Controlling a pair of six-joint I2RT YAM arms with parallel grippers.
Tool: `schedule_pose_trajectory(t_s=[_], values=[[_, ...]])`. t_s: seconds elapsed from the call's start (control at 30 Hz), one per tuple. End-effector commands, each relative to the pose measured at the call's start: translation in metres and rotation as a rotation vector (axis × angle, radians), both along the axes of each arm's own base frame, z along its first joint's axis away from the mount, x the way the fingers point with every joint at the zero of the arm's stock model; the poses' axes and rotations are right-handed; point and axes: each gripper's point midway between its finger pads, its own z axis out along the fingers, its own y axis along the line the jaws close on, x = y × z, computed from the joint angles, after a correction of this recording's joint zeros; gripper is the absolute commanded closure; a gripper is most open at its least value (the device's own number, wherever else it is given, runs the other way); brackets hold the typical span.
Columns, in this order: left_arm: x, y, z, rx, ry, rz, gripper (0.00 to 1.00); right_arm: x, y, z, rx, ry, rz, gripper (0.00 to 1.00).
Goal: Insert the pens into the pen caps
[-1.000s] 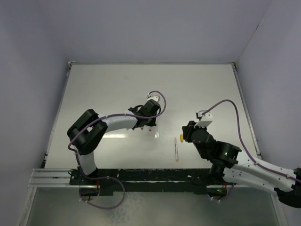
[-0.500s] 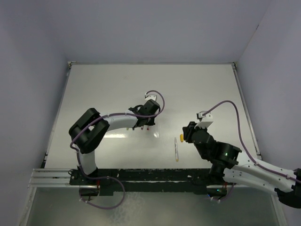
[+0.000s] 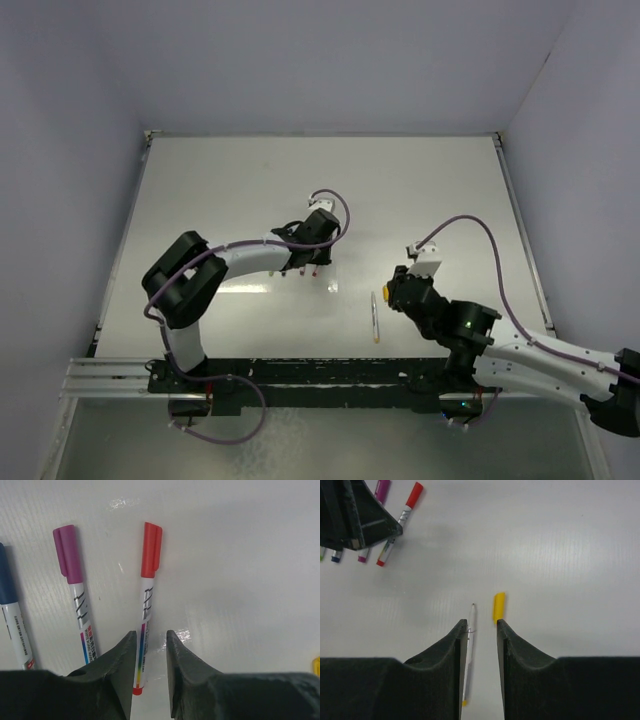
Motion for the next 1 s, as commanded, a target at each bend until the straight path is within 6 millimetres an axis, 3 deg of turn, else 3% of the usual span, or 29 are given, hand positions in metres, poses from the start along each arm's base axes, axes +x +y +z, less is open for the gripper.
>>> schedule_pose_trajectory(t_s=[0.0,0.3,0.7,0.97], values=[[0.013,-0.021,0.066,-0.164,-0.108,-0.019,0.67,-0.013,0.0,-0.029,-0.026,0.101,0.021,0.68],[-0.003,-0.008,0.103,-0.249,-0.169,-0.026,0.65,-0.027,0.03,-0.066,-0.072,0.24,0.153,0.53],[-0.045,0.021,0.11,-0.32,-0.221,-0.074,0.66,-0.028,0.049,-0.087,-0.098,0.316,0.175,0.59],[-0.077,0.006,0.113,-0.299,-0.274,-0.212,0.66,-0.024,0.053,-0.095,-0.116,0.333,0.155,0.6]])
